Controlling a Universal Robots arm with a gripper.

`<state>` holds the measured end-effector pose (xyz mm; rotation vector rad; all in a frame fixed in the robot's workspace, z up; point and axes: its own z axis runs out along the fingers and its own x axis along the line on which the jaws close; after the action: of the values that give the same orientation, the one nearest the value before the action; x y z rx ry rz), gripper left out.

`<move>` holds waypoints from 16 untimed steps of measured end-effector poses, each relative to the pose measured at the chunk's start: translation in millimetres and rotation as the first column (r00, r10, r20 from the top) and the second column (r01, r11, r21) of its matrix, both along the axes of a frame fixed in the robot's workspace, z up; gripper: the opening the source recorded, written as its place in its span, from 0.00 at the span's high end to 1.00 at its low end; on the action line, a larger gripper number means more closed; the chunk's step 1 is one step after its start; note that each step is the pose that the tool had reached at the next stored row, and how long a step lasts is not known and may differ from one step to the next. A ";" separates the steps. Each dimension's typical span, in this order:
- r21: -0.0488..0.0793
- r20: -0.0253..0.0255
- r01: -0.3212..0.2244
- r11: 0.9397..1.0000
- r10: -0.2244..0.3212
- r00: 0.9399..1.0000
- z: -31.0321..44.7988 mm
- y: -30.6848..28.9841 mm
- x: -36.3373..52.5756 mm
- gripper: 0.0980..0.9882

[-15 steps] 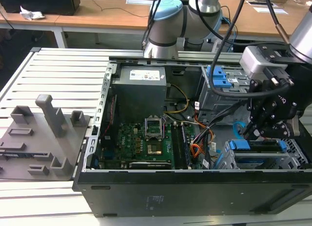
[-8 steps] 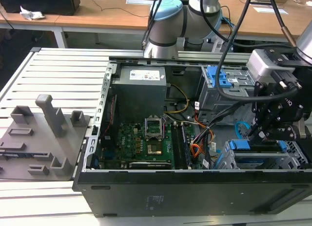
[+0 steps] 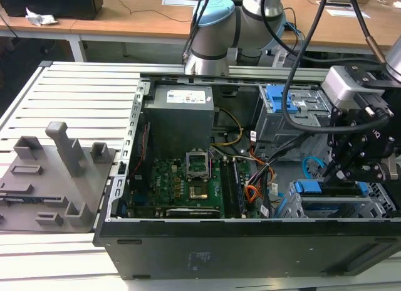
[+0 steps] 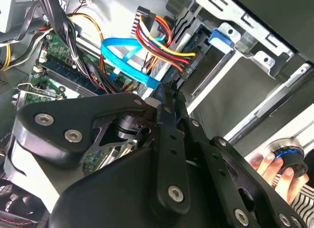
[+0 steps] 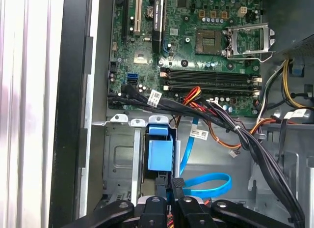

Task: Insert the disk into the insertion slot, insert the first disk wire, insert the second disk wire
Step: 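Insert the second disk wire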

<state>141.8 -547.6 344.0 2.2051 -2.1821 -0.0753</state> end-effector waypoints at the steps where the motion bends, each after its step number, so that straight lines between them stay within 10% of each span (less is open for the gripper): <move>1: 0.000 0.000 0.000 1.000 0.000 1.000 -0.1 -0.1 0.7 0.93; 16: 0.000 -0.001 0.000 1.000 0.000 1.000 -2.3 -0.3 7.7 0.93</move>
<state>149.4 -547.9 341.7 2.2045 -2.1815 -0.0766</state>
